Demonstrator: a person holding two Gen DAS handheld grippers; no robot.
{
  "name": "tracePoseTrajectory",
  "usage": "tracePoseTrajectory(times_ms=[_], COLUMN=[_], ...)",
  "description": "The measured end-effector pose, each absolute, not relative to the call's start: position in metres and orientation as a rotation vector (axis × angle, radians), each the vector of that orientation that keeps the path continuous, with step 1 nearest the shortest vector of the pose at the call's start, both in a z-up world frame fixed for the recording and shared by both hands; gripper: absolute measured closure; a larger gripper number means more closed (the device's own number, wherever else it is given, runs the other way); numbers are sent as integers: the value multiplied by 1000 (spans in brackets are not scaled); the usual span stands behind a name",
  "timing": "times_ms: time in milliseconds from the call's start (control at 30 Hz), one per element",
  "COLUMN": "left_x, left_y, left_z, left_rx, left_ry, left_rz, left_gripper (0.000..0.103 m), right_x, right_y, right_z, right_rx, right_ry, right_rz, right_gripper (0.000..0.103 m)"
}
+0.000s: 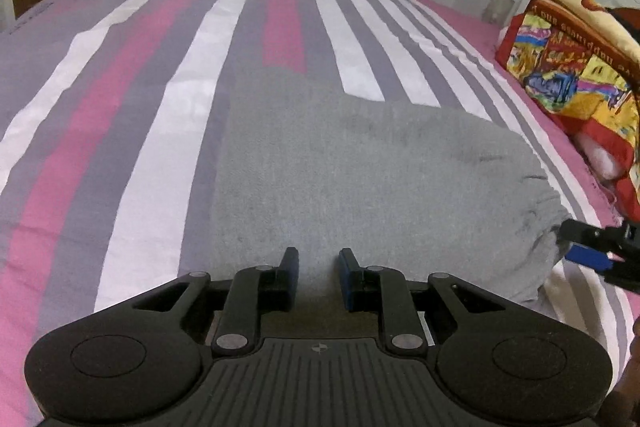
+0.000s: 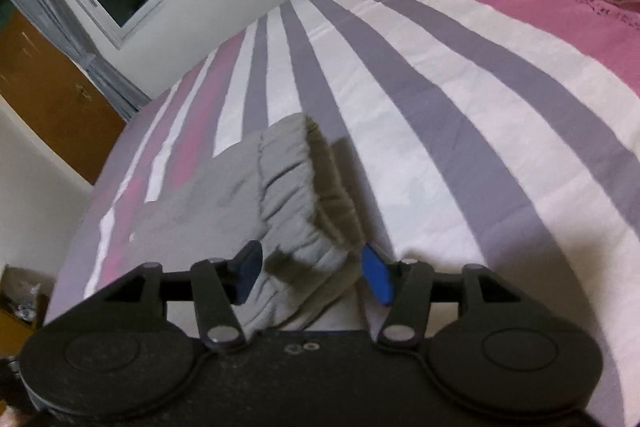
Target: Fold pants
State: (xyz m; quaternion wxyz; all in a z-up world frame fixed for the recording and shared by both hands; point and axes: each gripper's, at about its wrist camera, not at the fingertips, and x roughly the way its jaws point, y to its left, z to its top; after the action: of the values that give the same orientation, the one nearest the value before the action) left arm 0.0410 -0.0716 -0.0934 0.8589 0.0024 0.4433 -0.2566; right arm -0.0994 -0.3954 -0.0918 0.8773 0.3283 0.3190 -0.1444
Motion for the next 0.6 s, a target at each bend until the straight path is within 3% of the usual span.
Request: tracePoseTrajectory(times_ms=[133, 300, 400, 467, 533, 600], left_x=[38, 40, 40, 42, 47, 55], left_y=[-78, -79, -82, -82, -80, -72], left_z=[-104, -106, -101, -97, -94, -93], left_rx=[64, 55, 59, 55, 46, 9], left_ry=[926, 922, 924, 924, 930, 945], left_rz=[-526, -510, -501, -491, -476, -462], left_gripper=[83, 83, 83, 83, 83, 82], right_x=[-84, -70, -71, -70, -68, -68], right_y=[-401, -400, -398, -398, -399, -400], right_z=[-111, -121, -109, -103, -102, -102], right_rx=[748, 833, 799, 750, 688, 666], right_ry=[716, 726, 724, 733, 756, 766], right_rz=[-292, -251, -223, -207, -215, -211], right_gripper=[44, 59, 62, 56, 39, 33])
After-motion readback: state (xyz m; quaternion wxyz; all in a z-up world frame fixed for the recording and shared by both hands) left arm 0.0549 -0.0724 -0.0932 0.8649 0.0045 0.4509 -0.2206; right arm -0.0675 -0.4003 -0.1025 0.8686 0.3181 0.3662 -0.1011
